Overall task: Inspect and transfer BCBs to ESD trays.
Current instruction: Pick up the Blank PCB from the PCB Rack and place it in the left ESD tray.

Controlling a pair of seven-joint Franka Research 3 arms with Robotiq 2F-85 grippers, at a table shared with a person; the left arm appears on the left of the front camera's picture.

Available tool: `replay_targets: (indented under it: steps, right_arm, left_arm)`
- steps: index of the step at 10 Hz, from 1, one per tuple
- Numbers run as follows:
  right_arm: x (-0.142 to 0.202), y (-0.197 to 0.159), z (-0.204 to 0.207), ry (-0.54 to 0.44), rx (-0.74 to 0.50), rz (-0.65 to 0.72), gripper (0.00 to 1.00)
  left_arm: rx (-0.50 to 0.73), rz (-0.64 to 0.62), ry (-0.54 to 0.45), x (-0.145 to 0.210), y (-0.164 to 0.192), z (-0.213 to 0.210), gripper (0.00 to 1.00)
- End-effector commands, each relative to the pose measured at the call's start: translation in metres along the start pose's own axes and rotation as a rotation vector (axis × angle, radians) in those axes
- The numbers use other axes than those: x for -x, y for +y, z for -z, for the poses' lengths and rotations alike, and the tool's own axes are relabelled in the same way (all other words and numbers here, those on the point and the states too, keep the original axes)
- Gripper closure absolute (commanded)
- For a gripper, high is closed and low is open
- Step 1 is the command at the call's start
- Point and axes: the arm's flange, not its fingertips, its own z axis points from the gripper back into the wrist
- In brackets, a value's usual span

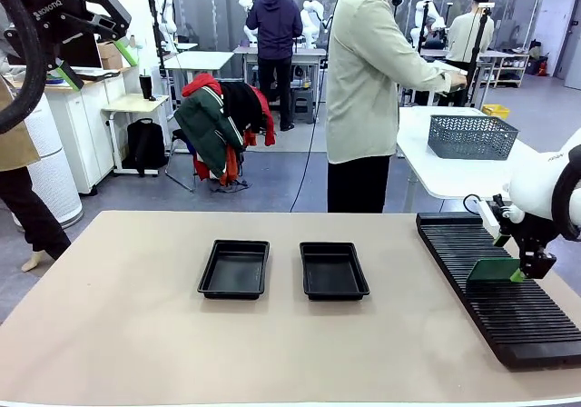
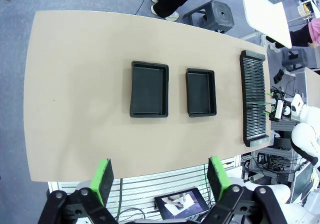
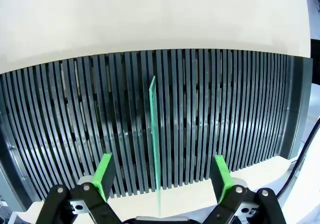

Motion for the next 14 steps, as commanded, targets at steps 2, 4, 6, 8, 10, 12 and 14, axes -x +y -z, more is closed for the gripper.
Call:
replay_targets:
  steps: [2,4,6,8,10,12,14]
  right_arm:
    - [0.0035,0.002,0.0006,-0.018,-0.022,-0.023,0.05]
    - [0.0032,0.0004,0.0005,-0.004,-0.031,-0.024,0.14]
    - [0.0025,-0.0015,0.0014,0.004,-0.045,-0.03,0.24]
    - [0.0029,-0.0026,0.0014,0.008,-0.052,-0.038,0.34]
    - [0.0007,-0.0037,0.0012,0.015,-0.058,-0.047,0.44]
    - [0.0016,-0.0044,0.0001,0.033,-0.062,-0.036,0.54]
    - [0.0037,-0.0032,-0.0005,0.03,-0.062,-0.041,0.64]
  left_arm:
    - [0.004,-0.002,0.001,0.0001,-0.0001,0.0002,0.0]
    - [0.004,-0.002,0.001,0.0001,-0.0001,0.0002,0.0]
    - [0.004,-0.002,0.001,0.0001,-0.0001,0.0002,0.0]
    - [0.004,-0.002,0.001,0.0001,-0.0001,0.0002,0.0]
    - [0.004,-0.002,0.001,0.0001,-0.0001,0.0002,0.0]
    - [0.004,-0.002,0.001,0.0001,-0.0001,0.0002,0.0]
    - [0.004,-0.002,0.001,0.0001,-0.0001,0.0002,0.0]
